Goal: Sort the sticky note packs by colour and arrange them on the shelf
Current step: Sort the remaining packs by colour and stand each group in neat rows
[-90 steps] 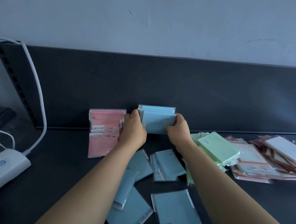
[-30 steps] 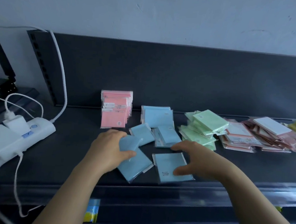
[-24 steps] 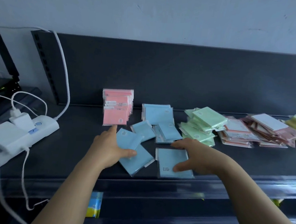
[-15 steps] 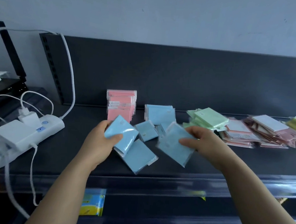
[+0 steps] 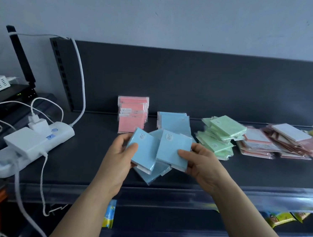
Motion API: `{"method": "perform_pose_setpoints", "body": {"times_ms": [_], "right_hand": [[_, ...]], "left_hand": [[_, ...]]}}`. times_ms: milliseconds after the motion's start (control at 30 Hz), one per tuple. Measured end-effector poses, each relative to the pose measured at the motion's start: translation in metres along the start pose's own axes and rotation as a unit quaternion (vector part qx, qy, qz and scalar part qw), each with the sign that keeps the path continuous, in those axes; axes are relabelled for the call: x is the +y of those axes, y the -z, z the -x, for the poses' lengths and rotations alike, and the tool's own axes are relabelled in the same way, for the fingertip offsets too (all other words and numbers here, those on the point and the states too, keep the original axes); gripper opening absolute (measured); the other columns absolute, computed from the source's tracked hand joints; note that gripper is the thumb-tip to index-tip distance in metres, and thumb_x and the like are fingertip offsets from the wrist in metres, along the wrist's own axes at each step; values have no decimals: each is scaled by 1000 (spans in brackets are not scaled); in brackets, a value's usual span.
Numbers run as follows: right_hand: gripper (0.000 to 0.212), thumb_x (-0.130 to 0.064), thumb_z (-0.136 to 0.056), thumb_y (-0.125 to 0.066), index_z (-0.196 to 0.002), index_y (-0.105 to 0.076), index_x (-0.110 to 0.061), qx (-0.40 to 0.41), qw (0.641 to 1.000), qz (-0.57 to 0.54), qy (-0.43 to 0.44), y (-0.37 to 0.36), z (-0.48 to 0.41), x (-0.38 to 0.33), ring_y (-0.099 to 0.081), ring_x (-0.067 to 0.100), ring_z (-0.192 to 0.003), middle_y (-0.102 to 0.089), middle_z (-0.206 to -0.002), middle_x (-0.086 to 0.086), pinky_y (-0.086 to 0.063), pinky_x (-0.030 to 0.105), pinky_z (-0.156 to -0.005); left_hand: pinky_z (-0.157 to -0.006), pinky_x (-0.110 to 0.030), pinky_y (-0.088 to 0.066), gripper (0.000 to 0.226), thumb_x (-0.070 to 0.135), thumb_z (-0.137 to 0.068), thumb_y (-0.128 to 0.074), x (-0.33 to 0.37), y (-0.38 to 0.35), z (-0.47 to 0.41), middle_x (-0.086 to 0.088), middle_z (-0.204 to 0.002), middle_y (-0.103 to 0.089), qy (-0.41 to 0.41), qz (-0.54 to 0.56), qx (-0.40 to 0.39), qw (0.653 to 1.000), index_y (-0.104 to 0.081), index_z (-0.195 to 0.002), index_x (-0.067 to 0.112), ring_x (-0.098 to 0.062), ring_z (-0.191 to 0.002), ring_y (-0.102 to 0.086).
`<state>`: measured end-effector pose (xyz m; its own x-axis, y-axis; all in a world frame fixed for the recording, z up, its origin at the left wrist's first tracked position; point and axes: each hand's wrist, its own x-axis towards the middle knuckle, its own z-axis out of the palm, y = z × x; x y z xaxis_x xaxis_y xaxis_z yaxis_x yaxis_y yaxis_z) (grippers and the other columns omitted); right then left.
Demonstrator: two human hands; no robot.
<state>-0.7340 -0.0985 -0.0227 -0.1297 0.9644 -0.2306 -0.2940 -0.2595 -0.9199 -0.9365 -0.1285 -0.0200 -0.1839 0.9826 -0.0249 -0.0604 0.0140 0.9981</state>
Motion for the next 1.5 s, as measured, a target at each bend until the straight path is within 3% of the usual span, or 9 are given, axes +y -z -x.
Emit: {"method": "perform_pose_setpoints", "body": {"times_ms": [133,433,600,700,800,1000,1233,1367,1500], "right_hand": [[59,9,-83,-64,-128,-46,-24,5,1000,-20,11,-2,3,3,-70,27,-85,-64,-109,15,-59,39,-67],[34,0,-81,-71,-113,-60,-3,-16,997,62,40,-9,5,0,-72,26,-86,-74,-98,11,-59,36,-71],[20,-16,-84,-73,-103,-72,-14,-22,981,166,95,-27,-2,3,-58,19,-69,-58,-76,10,-53,32,-71],[10,-31,-90,-64,-85,-64,-23,25,929,345,128,-23,-8,3,-49,14,-61,-54,-65,-2,-44,17,-57],[34,-40,-83,-69,-89,-61,-8,40,871,478,109,-20,-4,8,-52,19,-65,-62,-78,9,-48,35,-64],[47,-55,-62,-78,-74,-51,-19,-8,787,614,63,-46,-3,16,-53,13,-63,-56,-70,-6,-36,25,-51],[20,-27,-93,-55,-79,-43,-21,-22,844,535,11,-35,-1,0,-45,10,-61,-51,-78,-3,-33,22,-52],[12,-13,-95,-55,-105,-58,-6,4,972,233,18,-22,-4,0,-64,20,-85,-67,-104,12,-53,32,-71],[15,-17,-94,-59,-105,-64,-9,-26,986,163,20,-32,-3,11,-65,16,-84,-70,-104,11,-53,26,-71]], "left_hand": [[-69,-34,-57,32,0,-92,-53,2,-3,4,7,-91,-74,-5,-12,-7,1000,-58,-110,26,-12,-82,-72],[-83,-42,-55,17,11,-98,-48,7,-11,2,-5,-104,-70,38,39,-24,998,-59,-111,15,-19,-92,-68],[-84,-36,-53,29,23,-88,-68,4,-18,-2,4,-106,-70,-26,-44,-32,998,-55,-114,26,-15,-95,-68],[-80,-36,-53,23,18,-91,-63,3,-1,-9,1,-105,-67,-38,-65,59,995,-54,-112,21,-15,-94,-65],[-87,-51,-54,19,18,-93,-56,-2,25,-15,-3,-105,-66,-10,-37,125,991,-53,-111,16,-22,-96,-65],[-90,-57,-52,19,24,-88,-52,-19,25,-10,-8,-105,-66,58,-44,103,992,-51,-106,16,-30,-99,-65],[-85,-49,-55,11,14,-98,-46,-13,20,-4,-6,-107,-63,19,6,131,991,-46,-108,17,-25,-97,-65],[-68,-37,-56,18,9,-100,-41,-1,15,-2,-5,-107,-60,6,64,127,990,-41,-117,15,-21,-94,-64],[-74,-40,-57,17,18,-102,-42,-1,-18,8,-4,-110,-64,23,81,32,996,-46,-118,19,-22,-98,-66]]}}
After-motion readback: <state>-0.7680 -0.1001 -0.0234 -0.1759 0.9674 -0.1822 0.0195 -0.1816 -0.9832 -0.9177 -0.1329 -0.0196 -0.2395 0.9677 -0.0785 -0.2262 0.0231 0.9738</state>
